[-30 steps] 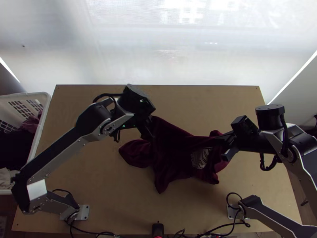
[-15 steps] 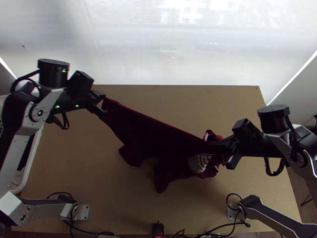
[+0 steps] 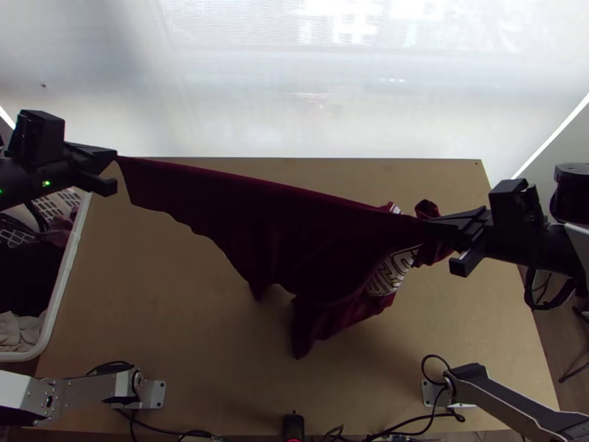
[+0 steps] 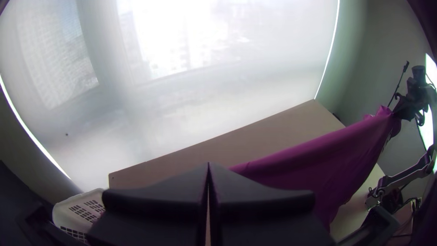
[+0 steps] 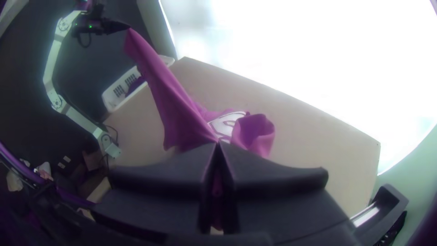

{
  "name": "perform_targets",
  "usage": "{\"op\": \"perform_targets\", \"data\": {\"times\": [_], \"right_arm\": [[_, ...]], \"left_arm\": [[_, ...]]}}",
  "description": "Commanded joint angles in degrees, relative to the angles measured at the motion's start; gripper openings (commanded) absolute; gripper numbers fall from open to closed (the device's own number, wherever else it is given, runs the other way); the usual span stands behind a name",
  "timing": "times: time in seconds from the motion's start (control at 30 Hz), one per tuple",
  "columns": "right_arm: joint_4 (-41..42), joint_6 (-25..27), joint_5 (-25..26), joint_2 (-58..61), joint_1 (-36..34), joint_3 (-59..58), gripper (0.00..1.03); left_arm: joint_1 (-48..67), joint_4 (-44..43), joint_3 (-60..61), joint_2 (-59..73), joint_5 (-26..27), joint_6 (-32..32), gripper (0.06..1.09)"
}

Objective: Fold the t-shirt

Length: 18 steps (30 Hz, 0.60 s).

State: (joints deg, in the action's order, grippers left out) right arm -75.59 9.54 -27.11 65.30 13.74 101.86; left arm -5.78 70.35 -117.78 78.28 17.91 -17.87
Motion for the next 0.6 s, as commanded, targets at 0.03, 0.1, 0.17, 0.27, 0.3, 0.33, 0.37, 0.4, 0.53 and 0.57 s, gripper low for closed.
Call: {"op": "perform_targets", "data": {"times": [0.03, 0.1, 0.17, 0.27, 0.3, 0.33, 0.37, 0.4, 0.53, 0.57], "right_arm": [[-2.54, -0.58, -5.41, 0.01, 3.23, -3.78, 0.03], [-2.63, -0.40, -5.58, -1.66, 5.69, -10.37, 0.03], [-2.54, 0.65, -5.49, -3.07, 8.32, -16.08, 0.03], [-2.45, 2.32, -5.32, -3.69, 10.70, -21.80, 0.03], [-2.37, 3.03, -5.41, -3.69, 11.14, -23.38, 0.03], [-1.84, 3.20, -5.41, -3.51, 12.63, -25.14, 0.03], [-1.05, 3.12, -5.41, -3.16, 14.30, -26.81, 0.03], [-0.17, 3.20, -5.49, -2.72, 15.27, -28.39, 0.03], [3.96, 2.76, -5.93, 0.27, 17.82, -31.82, 0.03], [4.49, 2.68, -6.11, 1.24, 18.17, -31.90, 0.03]], "left_arm": [[-4.24, 1.90, -6.50, 1.08, 1.42, 0.20, 0.09], [-3.97, 2.60, -7.47, 1.35, 2.22, 0.38, 0.09], [-3.10, 3.22, -7.56, 1.35, 2.39, 0.38, 0.09], [-0.99, 4.36, -7.47, 1.17, 2.48, 0.38, 0.09], [-0.02, 4.89, -7.47, 1.17, 2.48, 0.55, 0.09], [1.12, 5.59, -7.38, 1.26, 2.57, 0.64, 0.09], [2.62, 6.47, -7.20, 1.26, 2.57, 0.82, 0.09], [4.02, 7.09, -6.68, 1.26, 2.83, 0.91, 0.09], [11.93, 8.23, -3.95, 0.91, 3.01, 1.17, 0.09], [13.60, 8.40, -3.25, 0.91, 2.92, 1.17, 0.09]]}}
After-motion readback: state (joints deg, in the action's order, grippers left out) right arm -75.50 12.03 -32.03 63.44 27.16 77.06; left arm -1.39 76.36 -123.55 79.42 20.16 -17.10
